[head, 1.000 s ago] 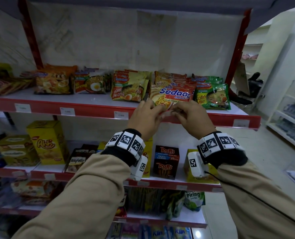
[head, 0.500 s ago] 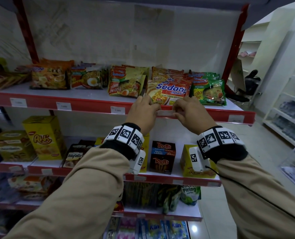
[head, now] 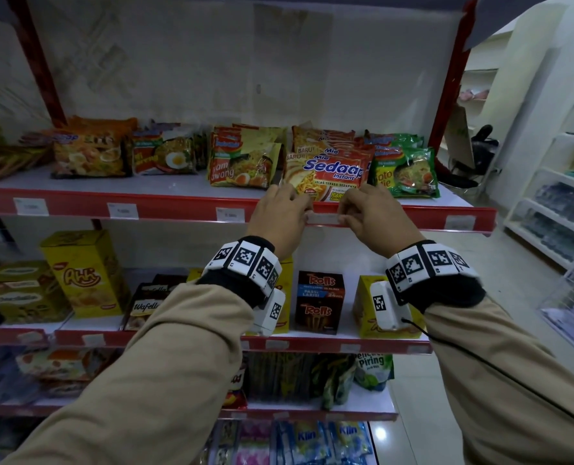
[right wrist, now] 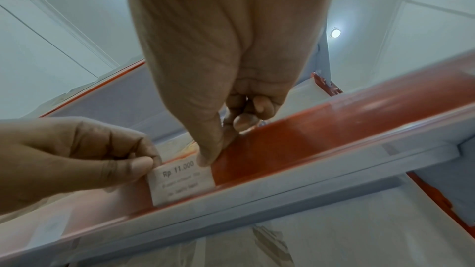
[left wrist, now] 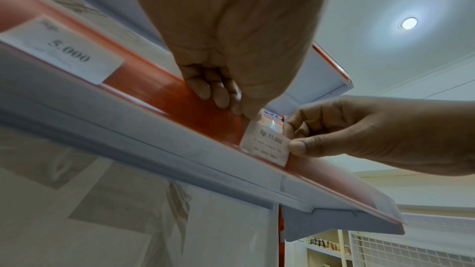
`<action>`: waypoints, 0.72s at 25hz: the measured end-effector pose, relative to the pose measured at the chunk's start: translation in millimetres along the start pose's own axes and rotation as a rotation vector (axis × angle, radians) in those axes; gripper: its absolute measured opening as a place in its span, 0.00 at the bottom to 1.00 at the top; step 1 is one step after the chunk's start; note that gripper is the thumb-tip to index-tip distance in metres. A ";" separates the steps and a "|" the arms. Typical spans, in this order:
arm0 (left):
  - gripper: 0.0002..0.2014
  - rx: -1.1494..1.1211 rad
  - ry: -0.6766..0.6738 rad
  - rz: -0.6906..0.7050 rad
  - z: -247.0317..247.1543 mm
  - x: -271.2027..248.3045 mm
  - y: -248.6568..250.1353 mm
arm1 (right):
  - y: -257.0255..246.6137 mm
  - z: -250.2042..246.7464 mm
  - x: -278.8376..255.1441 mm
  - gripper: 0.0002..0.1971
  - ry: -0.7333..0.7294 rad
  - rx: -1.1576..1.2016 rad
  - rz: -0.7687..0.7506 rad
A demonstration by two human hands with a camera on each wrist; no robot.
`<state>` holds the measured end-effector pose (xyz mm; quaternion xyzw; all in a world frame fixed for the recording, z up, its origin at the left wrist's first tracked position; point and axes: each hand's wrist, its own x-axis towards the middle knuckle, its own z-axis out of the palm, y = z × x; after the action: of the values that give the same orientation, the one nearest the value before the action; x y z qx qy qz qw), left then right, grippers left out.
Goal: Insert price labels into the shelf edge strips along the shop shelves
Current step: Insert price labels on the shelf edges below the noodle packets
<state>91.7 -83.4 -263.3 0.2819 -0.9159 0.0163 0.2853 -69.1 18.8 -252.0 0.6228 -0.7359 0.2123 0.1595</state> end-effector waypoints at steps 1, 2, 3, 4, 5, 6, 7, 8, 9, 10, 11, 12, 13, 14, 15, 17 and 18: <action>0.11 0.004 0.003 0.003 -0.5 0.9 -1.3 | -0.6 -0.7 0.4 0.06 0.004 0.019 0.007; 0.11 0.007 0.003 0.007 -0.7 1.3 -1.8 | -0.9 -1.1 0.3 0.06 0.001 0.021 0.012; 0.11 0.009 0.000 0.012 -1.1 2.3 -2.5 | -1.3 -1.1 0.9 0.07 -0.002 0.011 0.018; 0.11 0.008 -0.004 0.015 -1.2 2.9 -3.1 | -1.3 -0.9 1.4 0.07 -0.005 0.001 0.024; 0.12 0.005 -0.007 0.018 -1.1 3.4 -3.6 | -1.4 -0.7 1.8 0.07 -0.007 -0.003 0.031; 0.12 -0.001 -0.006 0.022 -1.4 3.6 -4.2 | -1.8 -0.6 1.6 0.07 -0.005 -0.002 0.037; 0.12 -0.010 0.001 0.027 -1.8 3.5 -4.8 | -2.3 -0.6 1.0 0.07 0.000 0.006 0.037; 0.13 -0.020 0.011 0.035 -2.4 3.1 -5.7 | -2.9 -0.2 0.0 0.08 0.012 0.021 0.036; 0.13 -0.028 0.021 0.044 -2.9 2.7 -6.5 | -3.2 0.2 -1.2 0.09 0.026 0.041 0.035; 0.13 -0.037 0.028 0.052 -3.1 2.1 -7.7 | -3.6 0.5 -2.4 0.10 0.039 0.064 0.037; 0.13 -0.048 0.039 0.060 -3.3 1.4 -9.0 | -3.9 0.8 -3.3 0.11 0.051 0.083 0.040; 0.13 -0.064 0.055 0.069 -3.6 0.6 -10.3 | -3.9 1.3 -3.6 0.12 0.062 0.096 0.044; 0.12 -0.088 0.082 0.080 -3.8 -0.5 -11.7 | -3.8 2.3 -3.9 0.12 0.072 0.101 0.046; 0.11 -0.115 0.112 0.089 -4.2 -1.1 -12.8 | -3.5 3.1 -4.0 0.11 0.079 0.098 0.047; 0.10 -0.137 0.137 0.095 -4.4 -1.8 -13.8 | -3.4 4.5 -4.3 0.10 0.088 0.091 0.049; 0.08 -0.146 0.151 0.100 -4.6 -2.1 -14.0 | -3.2 6.9 -6.3 0.09 0.123 0.100 0.061; 0.08 -0.133 0.144 0.098 -4.6 -1.6 -13.6 | -2.8 7.4 -7.3 0.09 0.148 0.119 0.070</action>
<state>102.2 -93.1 -262.1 0.2154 -0.9047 -0.0105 0.3675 -64.8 20.9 -261.7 0.5877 -0.7294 0.3067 0.1688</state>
